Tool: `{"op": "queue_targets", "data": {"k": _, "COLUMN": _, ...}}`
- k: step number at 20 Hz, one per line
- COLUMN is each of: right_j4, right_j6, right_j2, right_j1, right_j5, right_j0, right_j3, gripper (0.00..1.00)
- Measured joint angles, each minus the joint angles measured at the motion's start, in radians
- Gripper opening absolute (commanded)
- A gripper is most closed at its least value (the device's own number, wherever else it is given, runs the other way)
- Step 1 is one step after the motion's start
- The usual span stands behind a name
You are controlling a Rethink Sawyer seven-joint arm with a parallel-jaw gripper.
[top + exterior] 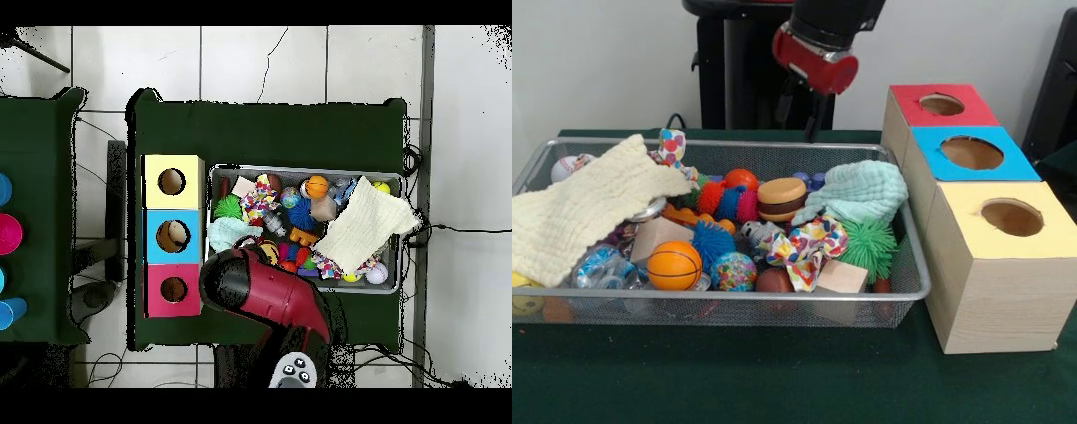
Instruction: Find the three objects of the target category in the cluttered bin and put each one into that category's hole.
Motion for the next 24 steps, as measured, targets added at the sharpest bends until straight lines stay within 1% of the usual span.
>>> {"op": "queue_targets", "data": {"k": 2, "right_j4": -0.024, "right_j6": 0.0, "right_j2": 0.012, "right_j1": 0.004, "right_j5": -0.014, "right_j0": -0.018, "right_j3": 0.0, "gripper": 1.0}}
{"op": "queue_targets", "data": {"k": 3, "right_j4": -0.061, "right_j6": 0.0, "right_j2": 0.032, "right_j1": 0.012, "right_j5": -0.029, "right_j0": -0.043, "right_j3": 0.0, "gripper": 1.0}}
{"op": "queue_targets", "data": {"k": 8, "right_j4": -0.13, "right_j6": 0.0, "right_j2": 0.063, "right_j1": 0.027, "right_j5": -0.036, "right_j0": -0.079, "right_j3": 0.0, "gripper": 1.0}}
{"op": "queue_targets", "data": {"k": 9, "right_j4": -0.154, "right_j6": 0.0, "right_j2": 0.072, "right_j1": 0.031, "right_j5": -0.036, "right_j0": -0.089, "right_j3": -0.001, "gripper": 1.0}}
{"op": "queue_targets", "data": {"k": 11, "right_j4": -0.177, "right_j6": 0.0, "right_j2": 0.079, "right_j1": 0.034, "right_j5": -0.036, "right_j0": -0.097, "right_j3": -0.001, "gripper": 1.0}}
{"op": "queue_targets", "data": {"k": 13, "right_j4": -0.224, "right_j6": 0.0, "right_j2": 0.081, "right_j1": 0.042, "right_j5": -0.036, "right_j0": -0.105, "right_j3": -0.005, "gripper": 1.0}}
{"op": "queue_targets", "data": {"k": 19, "right_j4": -0.323, "right_j6": 0.0, "right_j2": 0.081, "right_j1": 0.054, "right_j5": -0.036, "right_j0": -0.123, "right_j3": -0.035, "gripper": 1.0}}
{"op": "queue_targets", "data": {"k": 24, "right_j4": -0.383, "right_j6": 0.0, "right_j2": 0.08, "right_j1": 0.072, "right_j5": -0.036, "right_j0": -0.156, "right_j3": -0.058, "gripper": 1.0}}
